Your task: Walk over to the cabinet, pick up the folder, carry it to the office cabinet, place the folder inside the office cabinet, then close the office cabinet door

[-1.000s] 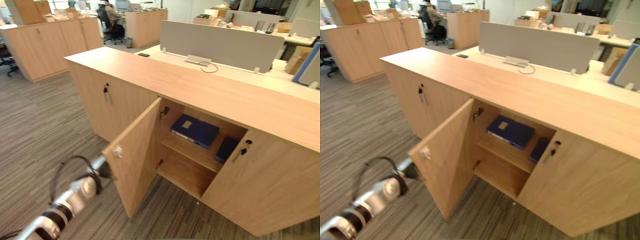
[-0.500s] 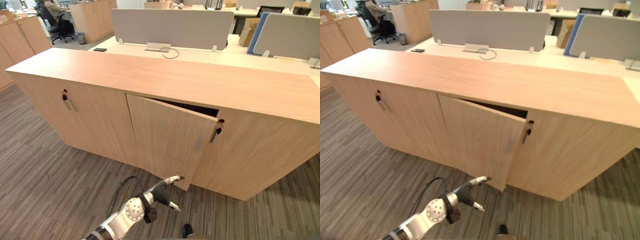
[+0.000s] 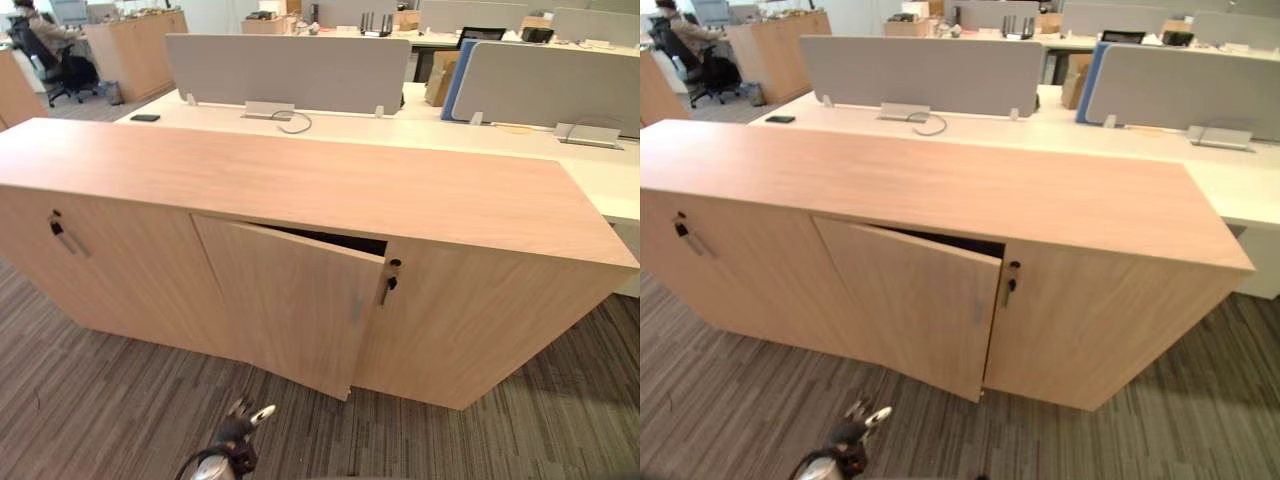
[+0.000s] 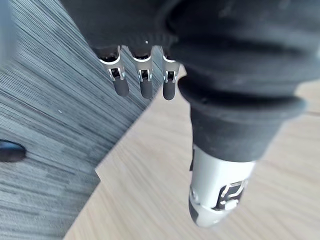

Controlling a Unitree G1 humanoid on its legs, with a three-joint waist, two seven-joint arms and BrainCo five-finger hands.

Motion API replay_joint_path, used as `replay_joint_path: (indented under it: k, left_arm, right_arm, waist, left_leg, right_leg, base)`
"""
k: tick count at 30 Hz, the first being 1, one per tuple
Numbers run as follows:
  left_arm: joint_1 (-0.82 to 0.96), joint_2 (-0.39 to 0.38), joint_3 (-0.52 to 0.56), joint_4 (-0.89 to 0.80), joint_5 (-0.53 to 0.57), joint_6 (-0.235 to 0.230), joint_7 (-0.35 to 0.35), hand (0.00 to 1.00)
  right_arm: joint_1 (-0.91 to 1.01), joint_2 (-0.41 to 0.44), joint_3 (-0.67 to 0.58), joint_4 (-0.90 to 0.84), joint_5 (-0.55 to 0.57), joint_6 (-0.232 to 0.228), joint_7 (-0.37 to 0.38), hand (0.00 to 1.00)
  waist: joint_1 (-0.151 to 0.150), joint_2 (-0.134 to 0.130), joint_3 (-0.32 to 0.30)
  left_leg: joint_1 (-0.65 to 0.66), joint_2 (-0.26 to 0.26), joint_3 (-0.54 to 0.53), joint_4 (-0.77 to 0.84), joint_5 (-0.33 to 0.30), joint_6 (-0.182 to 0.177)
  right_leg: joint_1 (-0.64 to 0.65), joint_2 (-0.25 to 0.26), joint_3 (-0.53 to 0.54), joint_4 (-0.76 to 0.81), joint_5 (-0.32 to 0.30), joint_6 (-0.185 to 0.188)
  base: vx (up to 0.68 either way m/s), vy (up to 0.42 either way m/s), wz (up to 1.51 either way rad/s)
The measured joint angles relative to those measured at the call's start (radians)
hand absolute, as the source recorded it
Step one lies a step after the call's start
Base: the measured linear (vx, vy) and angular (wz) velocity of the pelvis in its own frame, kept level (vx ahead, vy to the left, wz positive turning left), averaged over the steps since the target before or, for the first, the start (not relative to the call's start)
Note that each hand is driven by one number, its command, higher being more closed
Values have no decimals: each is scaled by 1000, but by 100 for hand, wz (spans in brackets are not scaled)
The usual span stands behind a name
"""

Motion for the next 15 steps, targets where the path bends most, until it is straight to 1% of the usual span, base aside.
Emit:
replay_joint_path:
  k: [1, 2, 3, 4, 5, 6, 7, 9, 10, 11, 12, 13, 14, 15]
  left_arm:
    - [7, 0, 34, 29, -5, 0, 2, 0]
    - [17, -4, 61, 32, -11, 1, 3, 0]
    - [31, -8, 80, 33, -11, 1, 3, 0]
    - [46, -12, 96, 41, -10, 2, 1, 0]
    - [61, -16, 131, 51, 1, 6, -3, 0]
    - [64, -19, 146, 60, 13, 9, -4, 0]
    - [80, -21, 191, 69, 28, 14, -4, 0]
    - [90, -39, 244, 68, 69, 16, -7, 0]
    - [93, -43, 276, 71, 91, 17, -8, 0]
    - [97, -58, 311, 71, 115, 19, -6, 0]
    - [98, -64, 328, 72, 127, 20, -2, 0]
    - [103, -73, 352, 76, 142, 21, 1, 0]
    - [105, -79, 374, 77, 152, 22, 5, 0]
    - [109, -84, 387, 77, 157, 23, 9, 0]
  right_arm:
    - [-15, 1, -1, -1, 0, 0, -1, 0]
    - [-31, 1, -3, -1, 3, -1, -2, 0]
    - [-43, 0, -5, 0, 6, -1, -3, 0]
    - [-53, 0, -17, 1, 11, -1, -3, 0]
    - [-60, 1, -42, -2, 19, -7, -2, 0]
    - [-61, 2, -44, -5, 19, -11, -3, 0]
    - [-47, 15, -24, -31, 19, -10, -5, 0]
    - [-18, 26, 25, -70, 21, -12, -6, 0]
    - [-3, 30, 61, -77, 29, -12, -5, 0]
    - [-2, 30, 71, -79, 73, -12, -4, 0]
    - [0, 29, 81, -79, 107, -14, -4, 0]
    - [4, 33, 87, -79, 194, -19, -7, 0]
    - [7, 40, 89, -79, 245, -23, -10, 0]
    - [16, 43, 89, -78, 267, -26, -11, 0]
  waist:
    - [5, -2, 16]
    - [16, -1, 31]
    - [23, 1, 36]
    - [29, 3, 37]
    - [36, 20, 38]
    - [44, 30, 41]
    - [52, 10, 26]
    - [51, -1, 22]
    - [51, -23, 9]
    - [49, -24, 6]
    - [47, -24, 5]
    - [49, -27, 1]
    - [48, -29, -5]
    - [51, -31, -17]
  left_leg:
    - [-30, -41, -41, 0, -38, -2]
    - [-59, -86, -102, -25, -68, -1]
    - [-74, -127, -159, -76, -77, -1]
    - [-65, -167, -219, -183, -78, -2]
    - [-34, -194, -295, -349, -73, -7]
    - [-29, -191, -304, -369, -57, 38]
    - [-19, -197, -275, -410, -62, 44]
    - [-18, -219, -254, -458, -48, 56]
    - [-16, -254, -240, -493, -28, 71]
    - [2, -272, -229, -545, -9, 83]
    - [17, -277, -219, -576, 9, 84]
    - [49, -283, -202, -637, 41, 87]
    - [72, -285, -194, -675, 62, 87]
    - [84, -286, -190, -698, 74, 89]
  right_leg:
    - [10, -7, 21, 0, -2, -2]
    - [14, -9, 45, 0, -14, -7]
    - [3, -8, 61, 1, -18, -1]
    - [-6, -5, 77, 7, -24, 10]
    - [-10, 17, 95, 4, -22, 18]
    - [-6, 24, 108, -2, -16, 26]
    - [7, 13, 123, -28, -15, 38]
    - [-2, -18, 109, -11, -19, 38]
    - [3, -58, 98, -22, -38, 64]
    - [-7, -79, 96, -19, -40, 67]
    - [-8, -86, 96, -15, -42, 69]
    - [-9, -99, 96, -5, -48, 77]
    - [-7, -105, 95, 1, -61, 79]
    - [-7, -106, 93, 1, -65, 84]
  base:
    - [15, 152, -45]
    - [-10, 177, -46]
    - [-55, 259, -55]
    - [-67, 258, -66]
    - [-60, 267, -67]
    - [-9, 259, -68]
    - [52, 203, -48]
    - [127, 152, -25]
    - [159, 124, -9]
    - [150, 116, -5]
    - [98, 69, -1]
    - [112, 37, 4]
    - [154, 26, 4]
    - [109, 16, 4]
